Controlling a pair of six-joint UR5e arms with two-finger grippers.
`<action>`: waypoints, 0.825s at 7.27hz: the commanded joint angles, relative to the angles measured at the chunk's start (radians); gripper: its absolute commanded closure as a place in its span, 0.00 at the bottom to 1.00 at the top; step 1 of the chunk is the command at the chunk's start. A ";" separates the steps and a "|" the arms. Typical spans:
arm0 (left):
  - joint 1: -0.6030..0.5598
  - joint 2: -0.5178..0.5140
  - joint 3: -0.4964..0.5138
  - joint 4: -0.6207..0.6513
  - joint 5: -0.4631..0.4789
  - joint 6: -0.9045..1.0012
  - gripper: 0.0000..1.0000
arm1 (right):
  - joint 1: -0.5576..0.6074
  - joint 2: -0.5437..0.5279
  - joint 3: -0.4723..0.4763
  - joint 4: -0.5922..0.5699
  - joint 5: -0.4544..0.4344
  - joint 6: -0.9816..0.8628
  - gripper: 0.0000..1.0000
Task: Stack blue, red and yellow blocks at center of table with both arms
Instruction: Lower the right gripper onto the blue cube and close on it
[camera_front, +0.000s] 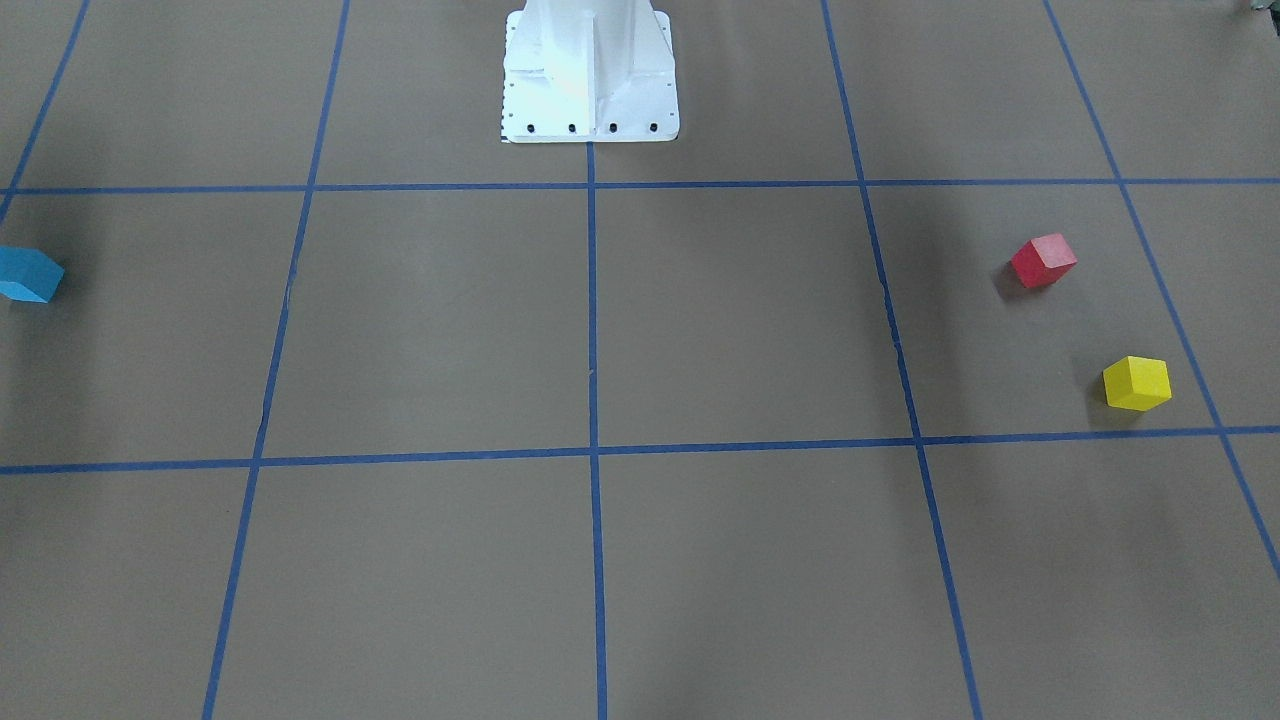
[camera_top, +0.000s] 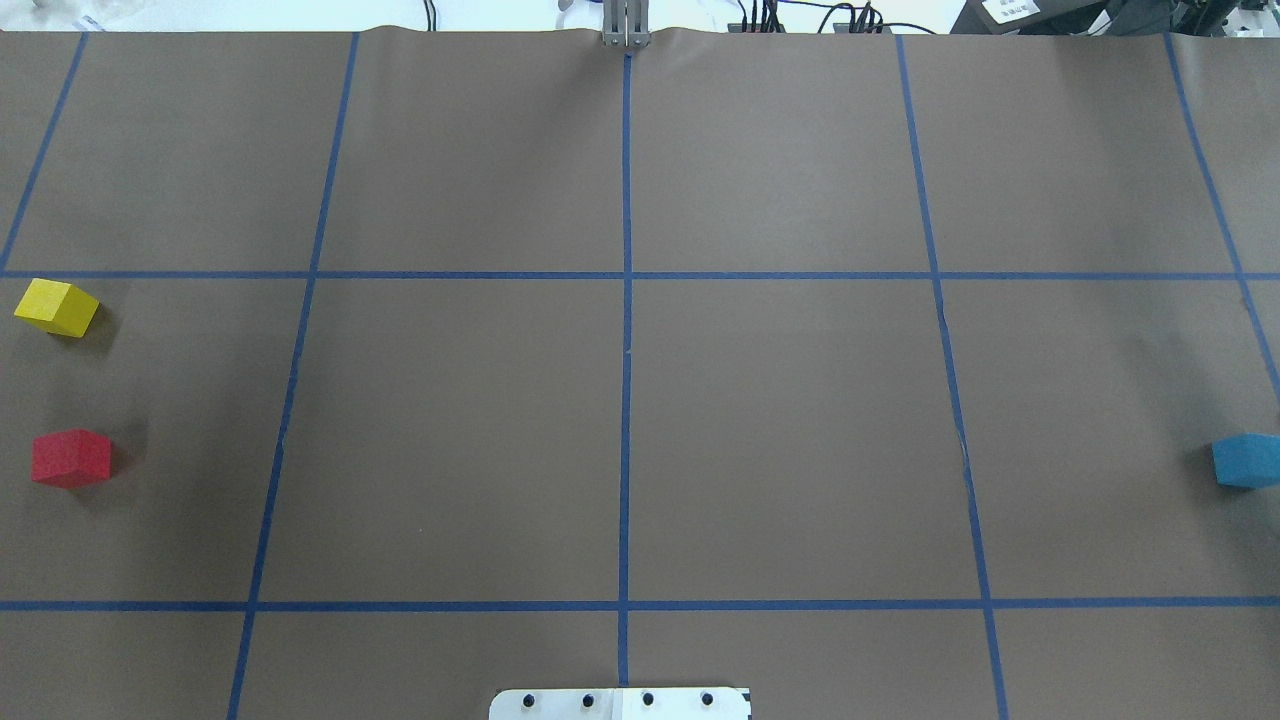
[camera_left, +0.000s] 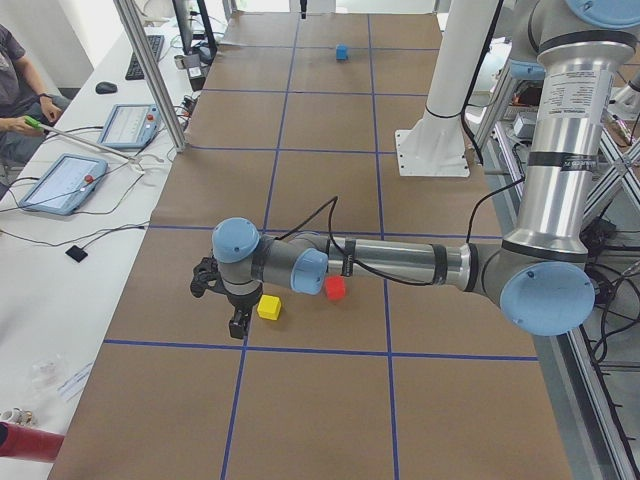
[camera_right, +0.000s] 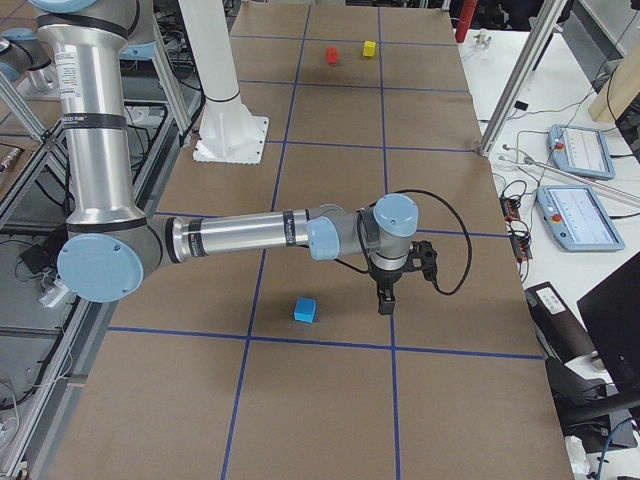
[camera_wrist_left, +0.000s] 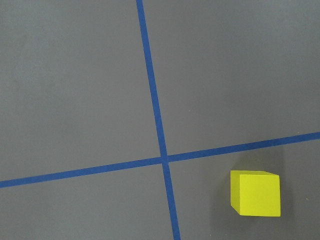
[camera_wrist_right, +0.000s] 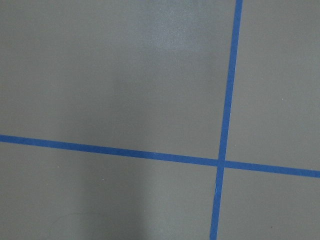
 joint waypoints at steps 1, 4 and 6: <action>0.000 0.046 -0.040 -0.003 -0.057 0.001 0.00 | -0.001 -0.027 0.006 0.001 0.002 0.006 0.00; 0.017 0.071 -0.058 -0.006 -0.053 -0.002 0.00 | -0.040 -0.054 0.001 0.104 0.000 0.011 0.00; 0.022 0.072 -0.058 -0.006 -0.053 -0.002 0.00 | -0.112 -0.102 0.007 0.210 0.006 0.043 0.00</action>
